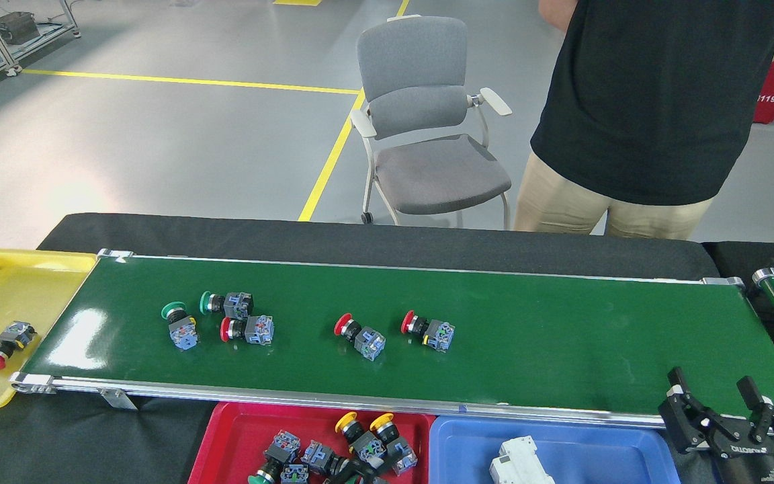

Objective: Pick switch part from conveyor to tray

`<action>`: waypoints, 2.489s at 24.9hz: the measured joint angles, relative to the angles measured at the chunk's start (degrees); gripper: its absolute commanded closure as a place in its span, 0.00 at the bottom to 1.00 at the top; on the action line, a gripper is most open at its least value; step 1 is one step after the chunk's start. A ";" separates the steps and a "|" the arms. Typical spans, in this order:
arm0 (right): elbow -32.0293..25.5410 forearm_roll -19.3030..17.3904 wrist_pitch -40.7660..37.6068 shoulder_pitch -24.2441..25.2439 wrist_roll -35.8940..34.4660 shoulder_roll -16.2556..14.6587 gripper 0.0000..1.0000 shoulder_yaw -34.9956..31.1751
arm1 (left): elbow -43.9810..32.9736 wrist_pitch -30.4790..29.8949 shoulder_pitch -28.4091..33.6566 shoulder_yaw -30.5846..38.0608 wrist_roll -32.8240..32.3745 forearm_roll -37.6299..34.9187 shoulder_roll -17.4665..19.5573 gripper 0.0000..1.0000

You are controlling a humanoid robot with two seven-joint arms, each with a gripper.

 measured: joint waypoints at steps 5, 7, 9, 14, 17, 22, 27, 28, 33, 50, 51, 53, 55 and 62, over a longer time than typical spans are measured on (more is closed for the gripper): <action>1.63 0.43 -0.28 -5.92 0.76 -0.22 0.00 11.13 | 7.90 -0.53 -3.93 17.41 0.22 4.24 4.82 0.00; 2.69 0.72 -0.09 -9.07 1.42 -0.05 0.01 15.88 | 11.72 -1.14 -6.57 19.70 0.25 5.10 6.71 0.00; 2.70 0.87 0.10 -10.73 1.82 0.79 0.01 17.15 | 14.43 -1.81 -8.11 20.38 0.01 6.54 7.08 0.00; 2.14 0.92 0.98 -10.78 2.25 1.34 0.01 11.11 | 16.64 -2.30 -9.11 20.93 -1.95 7.40 8.49 0.00; 1.87 0.92 1.13 -9.98 2.27 1.43 0.01 8.87 | 18.20 -2.41 -12.25 20.94 -5.16 7.40 8.64 0.00; -0.73 0.92 1.18 -6.56 2.41 1.82 0.01 8.60 | 26.28 -2.15 -20.03 20.94 -10.38 7.40 8.63 0.00; -1.12 0.92 1.24 -5.11 2.34 2.40 0.01 6.61 | 35.27 -1.81 -26.19 20.95 -11.44 7.40 9.47 0.00; -1.12 0.92 1.36 -4.95 2.23 2.39 0.01 5.60 | 36.86 -1.64 -27.29 20.95 -11.50 7.40 9.90 0.00; -1.17 0.92 1.50 -2.79 0.52 3.75 0.01 2.30 | 43.61 0.59 -31.95 20.91 -11.60 7.40 12.44 0.00; -1.19 1.18 -0.93 3.42 -4.63 6.27 0.01 2.55 | 45.01 2.02 -30.16 20.34 -9.44 10.80 12.80 0.83; -1.20 1.18 -1.03 3.48 -4.63 6.27 0.00 2.55 | 41.15 -0.65 -27.59 20.33 -9.21 11.52 12.80 0.82; -1.20 1.18 -1.24 3.52 -4.64 6.27 0.01 2.55 | 32.00 -6.20 -20.75 20.32 -9.04 12.97 12.79 0.78; -1.20 1.18 -1.33 3.53 -4.65 6.27 0.00 2.56 | 22.05 -11.25 -12.52 20.30 -8.95 14.18 12.74 0.64; -1.20 1.18 -1.68 3.55 -4.67 5.95 0.00 2.49 | 2.60 -18.53 4.45 19.51 -8.78 14.55 4.14 0.00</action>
